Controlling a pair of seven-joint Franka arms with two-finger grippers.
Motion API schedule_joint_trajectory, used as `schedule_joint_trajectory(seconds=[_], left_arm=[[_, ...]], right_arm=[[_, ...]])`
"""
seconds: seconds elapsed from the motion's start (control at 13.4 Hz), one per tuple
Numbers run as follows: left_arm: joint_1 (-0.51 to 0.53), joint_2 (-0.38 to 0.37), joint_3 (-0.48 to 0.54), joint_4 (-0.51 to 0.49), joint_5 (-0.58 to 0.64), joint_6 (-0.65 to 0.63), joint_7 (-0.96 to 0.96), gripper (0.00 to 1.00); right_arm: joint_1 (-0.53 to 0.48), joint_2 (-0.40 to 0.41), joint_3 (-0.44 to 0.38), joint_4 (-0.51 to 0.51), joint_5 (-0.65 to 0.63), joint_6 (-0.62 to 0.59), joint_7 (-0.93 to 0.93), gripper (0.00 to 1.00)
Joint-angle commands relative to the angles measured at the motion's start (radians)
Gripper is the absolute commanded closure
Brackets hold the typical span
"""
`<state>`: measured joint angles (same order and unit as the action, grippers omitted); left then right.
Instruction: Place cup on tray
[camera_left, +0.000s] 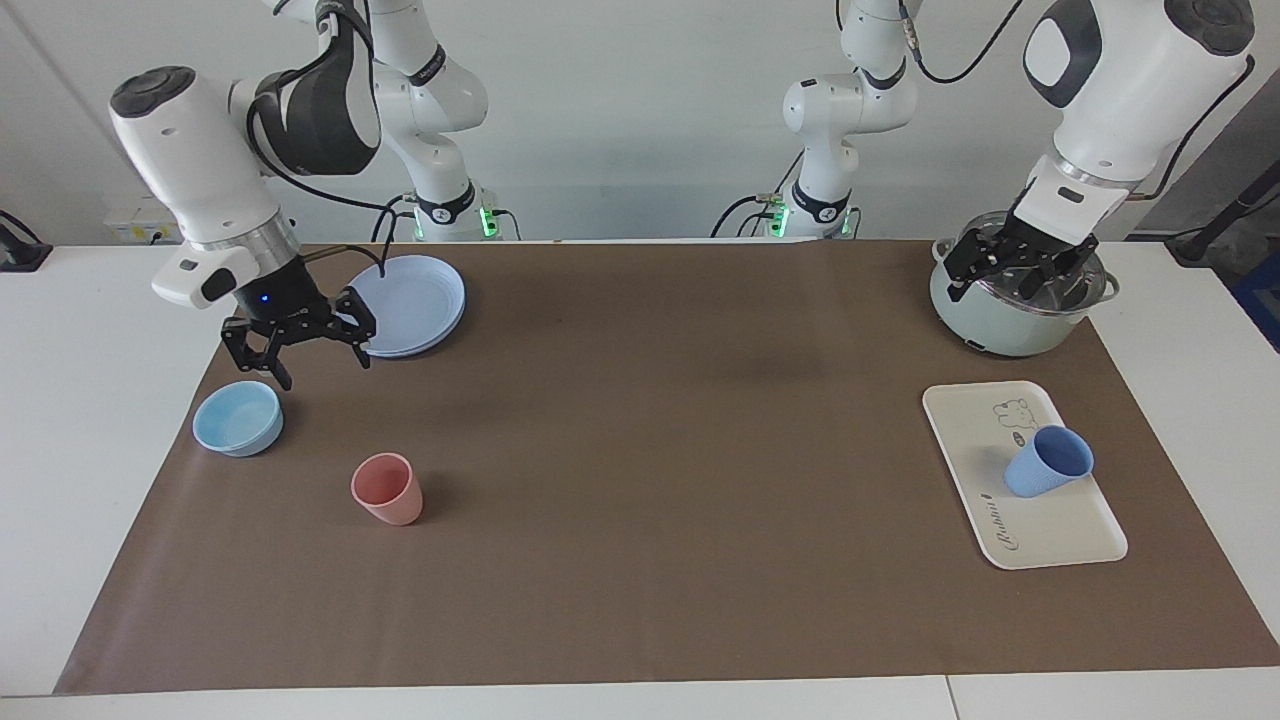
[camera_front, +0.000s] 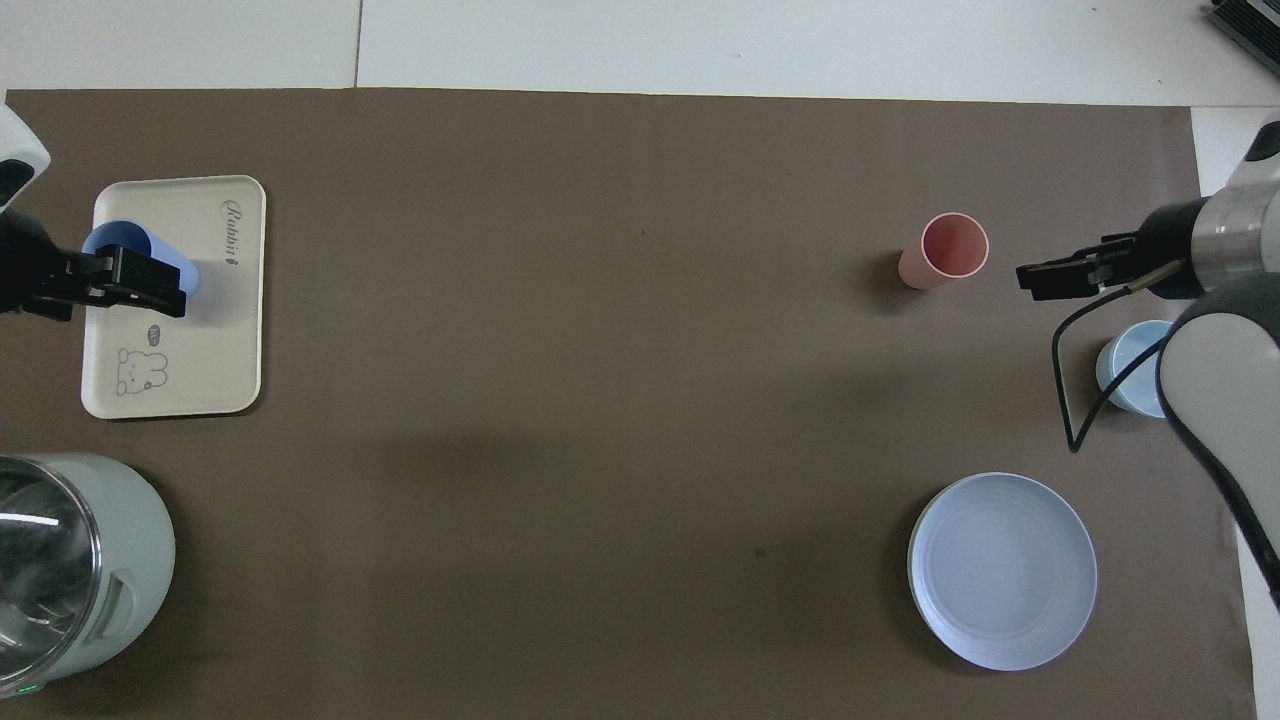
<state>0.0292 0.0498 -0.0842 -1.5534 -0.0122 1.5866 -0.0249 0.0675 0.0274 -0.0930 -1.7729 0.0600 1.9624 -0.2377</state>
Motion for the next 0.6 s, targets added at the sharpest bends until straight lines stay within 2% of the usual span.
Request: schedule_joint_trajectory(seconds=[0.0, 0.07, 0.15, 0.52], left_arm=[[0.001, -0.028, 0.003, -0.028, 0.026, 0.012, -0.001, 0.0], [0.0, -0.028, 0.003, -0.028, 0.025, 0.007, -0.006, 0.0], [0.001, -0.028, 0.003, -0.028, 0.024, 0.003, -0.007, 0.0], [0.001, -0.028, 0.003, -0.028, 0.026, 0.004, -0.009, 0.0]], right_arm=[[-0.012, 0.0, -0.002, 0.142, -0.035, -0.257, 0.145, 0.0], [-0.012, -0.009, -0.005, 0.173, -0.038, -0.34, 0.215, 0.0], [-0.014, -0.024, -0.01, 0.187, -0.039, -0.374, 0.23, 0.0], [-0.021, -0.099, -0.01, 0.162, -0.025, -0.471, 0.227, 0.0]])
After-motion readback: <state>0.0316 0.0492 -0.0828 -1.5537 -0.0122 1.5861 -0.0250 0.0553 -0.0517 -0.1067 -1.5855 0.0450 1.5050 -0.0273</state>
